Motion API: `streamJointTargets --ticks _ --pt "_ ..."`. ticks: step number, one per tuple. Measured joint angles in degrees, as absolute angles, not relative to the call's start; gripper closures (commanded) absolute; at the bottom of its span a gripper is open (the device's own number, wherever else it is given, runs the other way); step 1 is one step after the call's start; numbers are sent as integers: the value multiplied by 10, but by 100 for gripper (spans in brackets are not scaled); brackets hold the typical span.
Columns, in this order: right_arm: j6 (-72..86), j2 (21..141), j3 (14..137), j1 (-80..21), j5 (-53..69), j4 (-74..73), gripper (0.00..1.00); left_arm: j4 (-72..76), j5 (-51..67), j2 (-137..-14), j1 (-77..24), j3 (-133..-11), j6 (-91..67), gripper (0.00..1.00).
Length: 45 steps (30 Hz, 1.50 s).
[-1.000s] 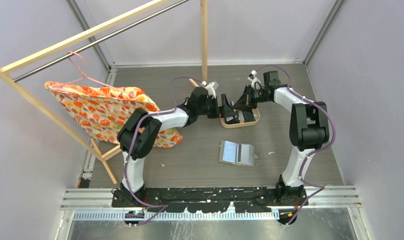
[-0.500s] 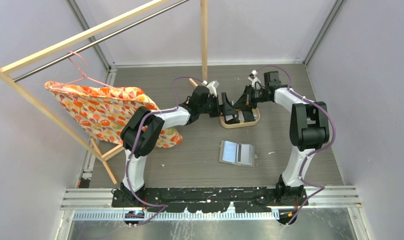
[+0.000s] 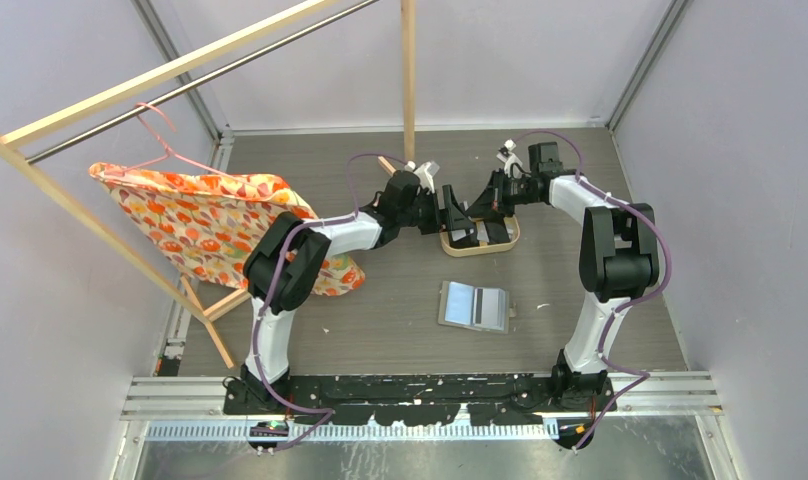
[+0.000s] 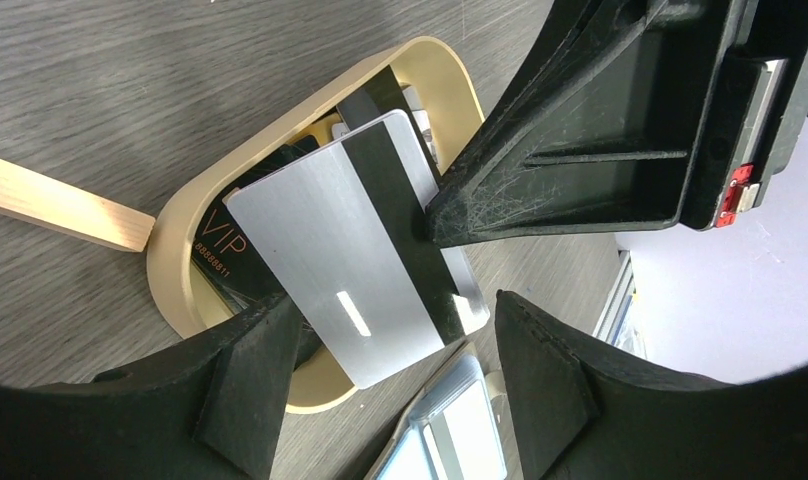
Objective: Put the credit cards into the card holder
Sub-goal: Pick up the credit card from the storage box.
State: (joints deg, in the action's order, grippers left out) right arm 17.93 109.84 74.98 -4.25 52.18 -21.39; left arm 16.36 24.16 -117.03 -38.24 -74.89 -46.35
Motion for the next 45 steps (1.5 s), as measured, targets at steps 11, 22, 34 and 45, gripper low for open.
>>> streamJointTargets --ticks 11,22,34,45 --pt "180 1098 750 -43 522 -214 99 156 247 -1180 -382 -759 -465 29" --pt "182 1098 746 -43 521 -208 99 150 249 -1188 -383 -768 -465 38" --pt "182 1092 743 -38 510 -208 95 143 251 -1195 -380 -774 -474 49" --pt "169 1091 743 -41 502 -217 97 163 262 -1196 -381 -772 -477 25"
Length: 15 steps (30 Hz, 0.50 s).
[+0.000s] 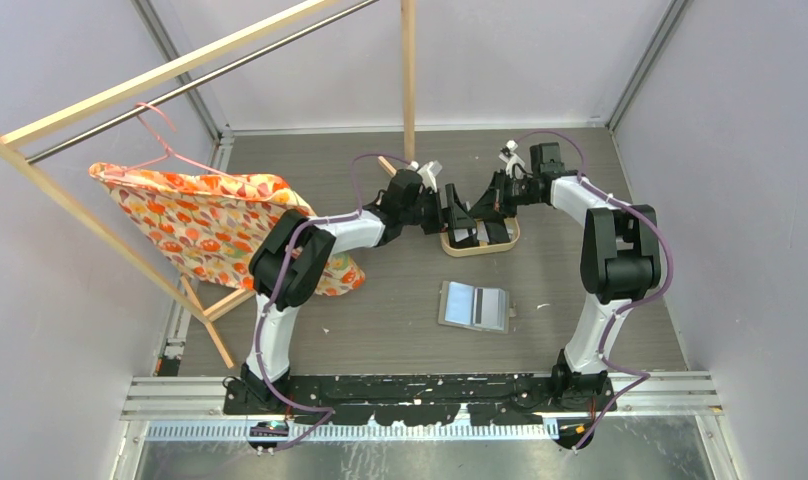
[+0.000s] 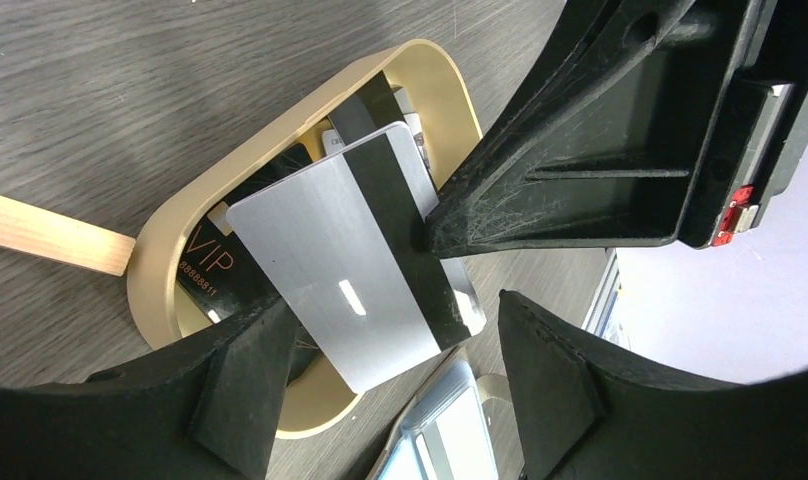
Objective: Put the credit cards into the card holder
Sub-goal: Pick up the credit card from the storage box.
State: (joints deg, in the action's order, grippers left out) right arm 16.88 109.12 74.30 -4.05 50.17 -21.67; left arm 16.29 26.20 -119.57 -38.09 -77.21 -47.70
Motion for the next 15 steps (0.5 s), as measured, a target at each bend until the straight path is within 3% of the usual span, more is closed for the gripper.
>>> streamJointTargets --ticks 15 --pt "175 1074 740 -46 480 -213 94 131 236 -1198 -391 -796 -476 29"
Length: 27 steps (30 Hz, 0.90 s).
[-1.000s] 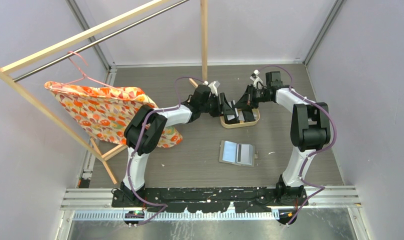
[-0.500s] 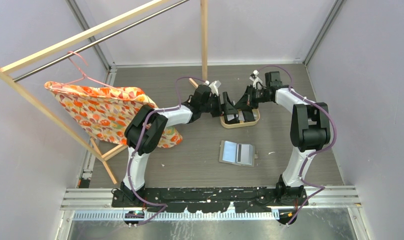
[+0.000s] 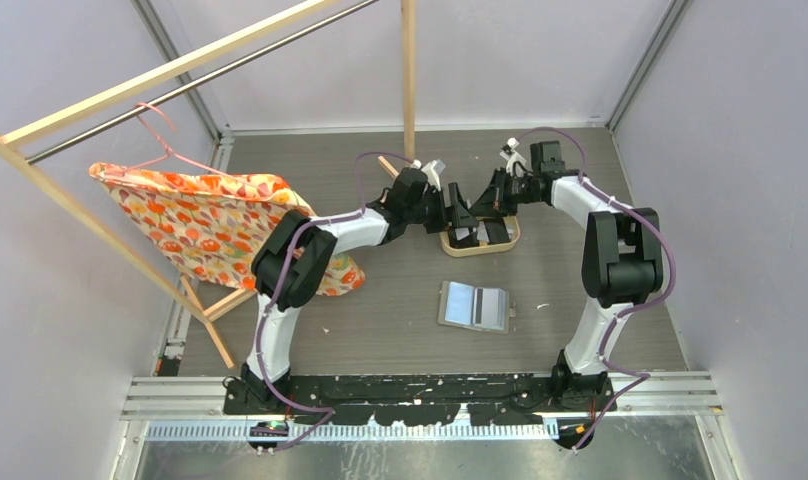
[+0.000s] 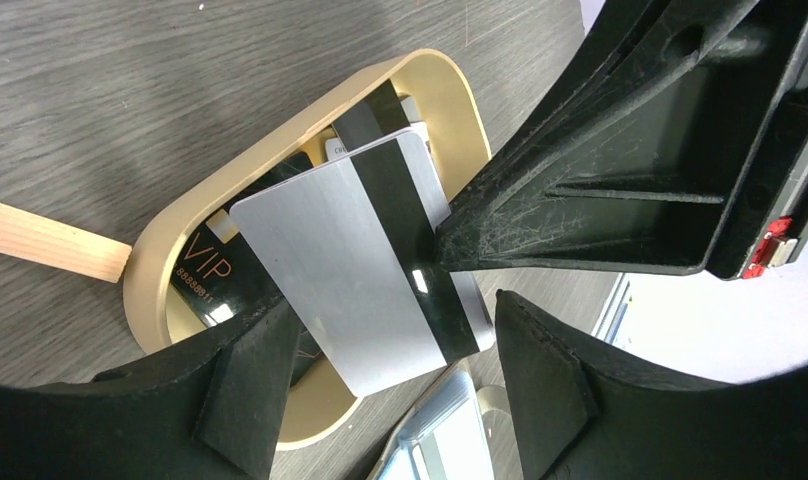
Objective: Put the credit cards into the card holder
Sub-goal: Pick up the credit card from the storage box.
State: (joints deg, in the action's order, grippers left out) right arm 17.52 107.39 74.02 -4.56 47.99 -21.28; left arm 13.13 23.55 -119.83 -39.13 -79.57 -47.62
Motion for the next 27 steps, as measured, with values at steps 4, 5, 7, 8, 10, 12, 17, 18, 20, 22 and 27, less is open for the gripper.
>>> streamJointTargets --ticks 4,5,7,8,10,12,17,18,20,22,27 --pt "178 1073 740 -47 476 -212 94 126 234 -1202 -392 -800 -476 29" --pt "178 1073 740 -48 476 -212 94 124 234 -1203 -392 -802 -476 29" --pt "178 1073 740 -50 473 -211 93 121 234 -1205 -392 -805 -476 29" --pt "178 1073 740 -51 472 -211 92 120 233 -1206 -392 -805 -476 30" --pt "178 1073 740 -53 470 -210 91 118 233 -1206 -392 -806 -476 34" --pt "177 1073 740 -53 470 -211 88 116 231 -1207 -392 -806 -476 39" --pt "176 1072 740 -54 470 -215 80 115 227 -1208 -391 -806 -477 48" --pt "175 1072 740 -55 470 -215 77 117 229 -1208 -391 -806 -478 49" --pt "175 1072 740 -56 471 -215 73 121 235 -1208 -391 -806 -478 50" --pt "175 1072 740 -56 472 -215 71 131 239 -1208 -391 -805 -478 50" --pt "172 1072 740 -51 481 -215 63 149 252 -1208 -391 -797 -475 50"
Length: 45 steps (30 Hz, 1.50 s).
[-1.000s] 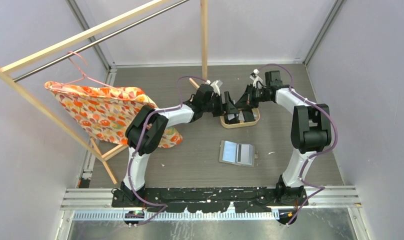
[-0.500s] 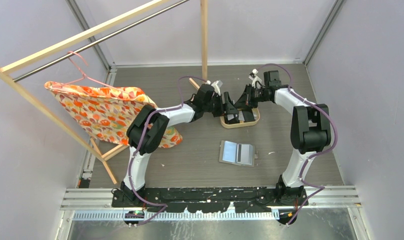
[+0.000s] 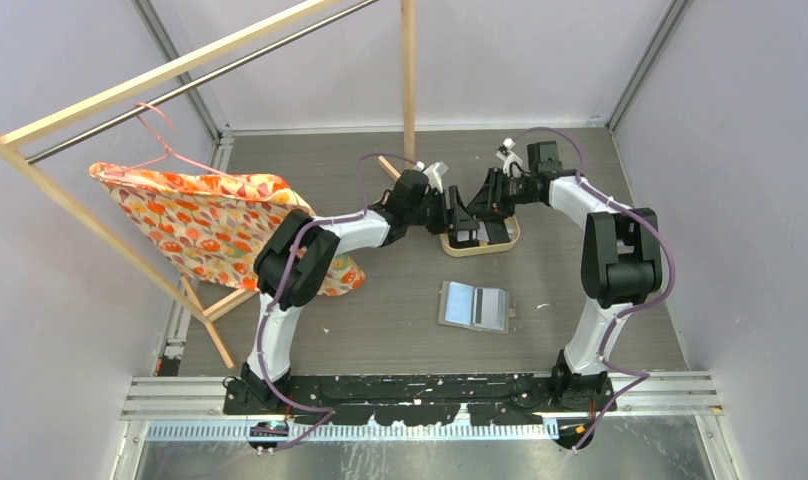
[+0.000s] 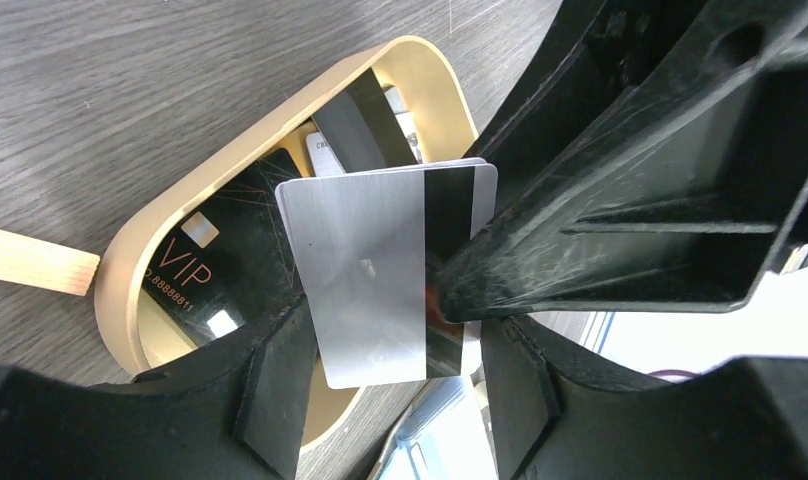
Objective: Put the credit cards into the card holder
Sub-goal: Pick up the credit card from the storage box.
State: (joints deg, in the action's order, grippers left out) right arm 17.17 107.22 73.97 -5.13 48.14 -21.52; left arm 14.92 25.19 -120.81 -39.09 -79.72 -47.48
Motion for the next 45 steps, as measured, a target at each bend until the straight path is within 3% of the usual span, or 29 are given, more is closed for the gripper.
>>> streamJointTargets --ticks 8,20,45 --pt "141 1055 740 -15 532 -226 57 176 270 -1208 -389 -768 -458 48" --pt "106 1055 747 8 582 -257 70 232 301 -1208 -384 -752 -456 48" --pt "120 1070 748 11 603 -257 68 281 332 -1208 -375 -741 -493 49"
